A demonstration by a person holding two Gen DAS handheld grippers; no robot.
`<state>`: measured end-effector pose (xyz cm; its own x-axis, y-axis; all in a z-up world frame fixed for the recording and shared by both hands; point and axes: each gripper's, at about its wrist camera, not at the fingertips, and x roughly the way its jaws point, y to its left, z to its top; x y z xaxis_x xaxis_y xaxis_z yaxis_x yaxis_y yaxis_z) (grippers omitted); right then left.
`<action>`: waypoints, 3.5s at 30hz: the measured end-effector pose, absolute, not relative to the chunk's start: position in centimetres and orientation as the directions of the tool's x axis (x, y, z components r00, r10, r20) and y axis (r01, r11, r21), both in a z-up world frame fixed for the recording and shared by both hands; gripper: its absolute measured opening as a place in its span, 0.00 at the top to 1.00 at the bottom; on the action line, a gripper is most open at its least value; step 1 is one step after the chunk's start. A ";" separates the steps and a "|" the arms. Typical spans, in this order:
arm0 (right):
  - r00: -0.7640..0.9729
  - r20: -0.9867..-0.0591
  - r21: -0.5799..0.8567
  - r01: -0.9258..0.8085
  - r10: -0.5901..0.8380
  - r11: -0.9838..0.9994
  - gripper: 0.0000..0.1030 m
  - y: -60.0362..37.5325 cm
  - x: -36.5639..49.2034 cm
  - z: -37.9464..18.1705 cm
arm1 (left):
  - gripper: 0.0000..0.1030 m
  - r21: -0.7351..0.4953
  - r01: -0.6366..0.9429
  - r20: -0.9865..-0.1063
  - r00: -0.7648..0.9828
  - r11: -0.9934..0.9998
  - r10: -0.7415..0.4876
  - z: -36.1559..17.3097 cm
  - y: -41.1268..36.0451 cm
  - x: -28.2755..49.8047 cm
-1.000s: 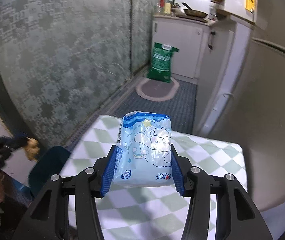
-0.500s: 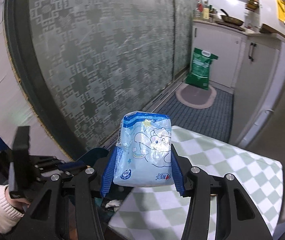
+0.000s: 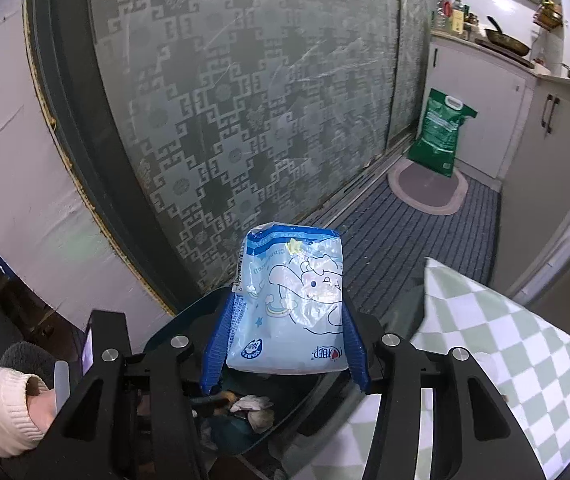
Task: Collect trash
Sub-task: 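Drop the brown piece into the bin with left gripper while right gripper carries the bag, then lower the blue snack bag into the teal bin and open the right gripper, then move both grippers back over the checkered table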
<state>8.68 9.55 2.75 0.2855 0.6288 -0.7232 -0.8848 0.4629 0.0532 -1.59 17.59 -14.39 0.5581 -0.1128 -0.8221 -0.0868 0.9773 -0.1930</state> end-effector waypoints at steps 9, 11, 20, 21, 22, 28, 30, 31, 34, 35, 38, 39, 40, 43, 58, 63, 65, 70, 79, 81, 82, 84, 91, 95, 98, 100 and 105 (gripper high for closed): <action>0.255 -0.754 0.060 -0.891 0.606 0.450 0.51 11.6 8.2 0.7 | 0.78 -0.191 -0.118 -0.788 0.610 0.974 -0.081 -12.8 19.8 -2.8; 0.245 -0.764 0.060 -0.894 0.596 0.444 0.51 12.3 8.0 0.1 | 0.78 -0.188 -0.127 -0.765 0.641 0.974 -0.064 -11.8 20.4 -3.5; 0.195 -0.811 0.061 -0.909 0.551 0.412 0.51 15.1 6.9 -3.3 | 0.82 -0.186 -0.174 -0.680 0.734 0.967 0.002 -8.6 23.3 -5.6; 0.189 -0.818 0.061 -0.911 0.544 0.408 0.51 15.4 6.8 -3.8 | 0.84 -0.192 -0.178 -0.672 0.741 0.965 0.004 -8.3 23.6 -5.8; 0.184 -0.822 0.062 -0.912 0.539 0.406 0.51 15.6 6.7 -4.1 | 0.86 -0.197 -0.182 -0.662 0.750 0.963 0.006 -8.0 23.9 -6.2; 0.141 -0.854 0.080 -0.916 0.502 0.393 0.51 16.8 6.1 -6.7 | 0.87 -0.229 -0.188 -0.611 0.791 0.955 0.009 -6.5 25.2 -7.4; 0.128 -0.864 0.083 -0.918 0.487 0.388 0.51 17.0 5.8 -7.6 | 0.87 -0.230 -0.188 -0.591 0.807 0.955 0.017 -5.9 25.5 -7.8; 0.121 -0.872 0.082 -0.920 0.475 0.384 0.51 17.1 5.6 -8.2 | 0.88 -0.239 -0.185 -0.580 0.815 0.953 0.013 -5.6 25.6 -8.0; 0.109 -0.889 0.076 -0.923 0.444 0.378 0.51 17.3 5.2 -9.7 | 0.88 -0.254 -0.188 -0.554 0.832 0.949 0.017 -4.9 25.9 -8.4; 0.105 -0.896 0.075 -0.922 0.432 0.380 0.51 17.3 5.1 -10.3 | 0.88 -0.259 -0.188 -0.545 0.839 0.947 0.018 -4.6 25.9 -8.6; 0.089 -0.915 0.073 -0.923 0.393 0.378 0.51 17.3 4.9 -12.1 | 0.88 -0.266 -0.191 -0.520 0.854 0.945 0.026 -3.8 25.9 -9.0; 0.085 -0.919 0.072 -0.923 0.385 0.378 0.51 17.2 4.8 -12.5 | 0.88 -0.269 -0.189 -0.513 0.858 0.945 0.026 -3.6 25.9 -9.0; 0.075 -0.926 0.075 -0.924 0.369 0.376 0.51 17.2 4.7 -13.3 | 0.88 -0.279 -0.183 -0.500 0.866 0.943 0.020 -3.3 25.9 -9.2; 0.053 -0.944 0.076 -0.926 0.327 0.369 0.49 17.2 4.4 -15.2 | 0.88 -0.302 -0.167 -0.468 0.883 0.939 0.007 -2.5 25.9 -9.6; 0.034 -0.949 0.073 -0.943 0.315 0.323 0.44 16.1 2.5 -15.5 | 0.86 -0.330 -0.162 -0.378 0.925 0.930 0.027 -0.2 25.4 -9.9; 0.047 -0.921 0.081 -0.948 0.388 0.307 0.49 15.8 1.9 -12.4 | 0.86 -0.326 -0.169 -0.361 0.932 0.930 0.043 0.3 25.1 -9.8; 0.053 -0.908 0.083 -0.950 0.416 0.303 0.52 15.7 1.8 -11.3 | 0.86 -0.321 -0.174 -0.352 0.935 0.931 0.053 0.6 25.1 -9.8; 0.090 -0.857 0.078 -0.951 0.508 0.300 0.58 14.8 2.2 -7.2 | 0.80 -0.324 -0.169 -0.321 0.945 0.931 0.060 1.4 24.9 -9.7; 0.198 -0.764 0.062 -0.924 0.614 0.376 0.61 10.8 4.8 -1.3 | 0.70 -0.313 -0.127 -0.322 0.946 0.941 0.021 2.0 22.4 -7.8; 0.220 -0.752 0.062 -0.915 0.621 0.399 0.61 9.7 5.6 -0.6 | 0.67 -0.306 -0.111 -0.323 0.946 0.946 0.007 2.1 21.4 -7.1; 0.230 -0.747 0.065 -0.908 0.624 0.413 0.61 9.1 6.1 -0.3 | 0.66 -0.304 -0.106 -0.324 0.946 0.947 0.002 2.2 21.2 -6.8; 0.252 -0.737 0.068 -0.895 0.627 0.440 0.61 7.9 7.0 0.1 | 0.65 -0.303 -0.096 -0.327 0.945 0.948 -0.009 2.2 20.6 -6.3; 0.331 -0.712 0.076 -0.840 0.619 0.537 0.61 3.0 10.4 1.4 | 0.60 -0.294 -0.059 -0.342 0.939 0.954 -0.047 2.0 17.8 -4.4; 0.366 -0.706 0.084 -0.807 0.606 0.585 0.61 0.5 12.0 1.6 | 0.57 -0.288 -0.036 -0.350 0.934 0.957 -0.070 2.0 16.3 -3.2; 0.400 -0.706 0.068 -0.783 0.584 0.618 0.61 -1.1 12.9 1.4 | 0.55 -0.281 -0.021 -0.364 0.927 0.960 -0.087 1.9 15.1 -2.2; 0.412 -0.708 0.067 -0.769 0.573 0.635 0.61 -2.1 13.4 1.3 | 0.54 -0.270 -0.010 -0.373 0.923 0.963 -0.095 1.8 14.2 -1.6; 0.433 -0.717 0.059 -0.744 0.547 0.666 0.61 -3.8 14.8 0.6 | 0.52 -0.243 0.006 -0.402 0.910 0.970 -0.106 1.4 12.2 -0.2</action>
<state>14.81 -3.81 0.60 0.4326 0.5467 -0.7170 -0.7438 0.6658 0.0588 -0.21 12.20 1.35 0.9096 -0.1061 -0.4017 0.0060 0.9701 -0.2427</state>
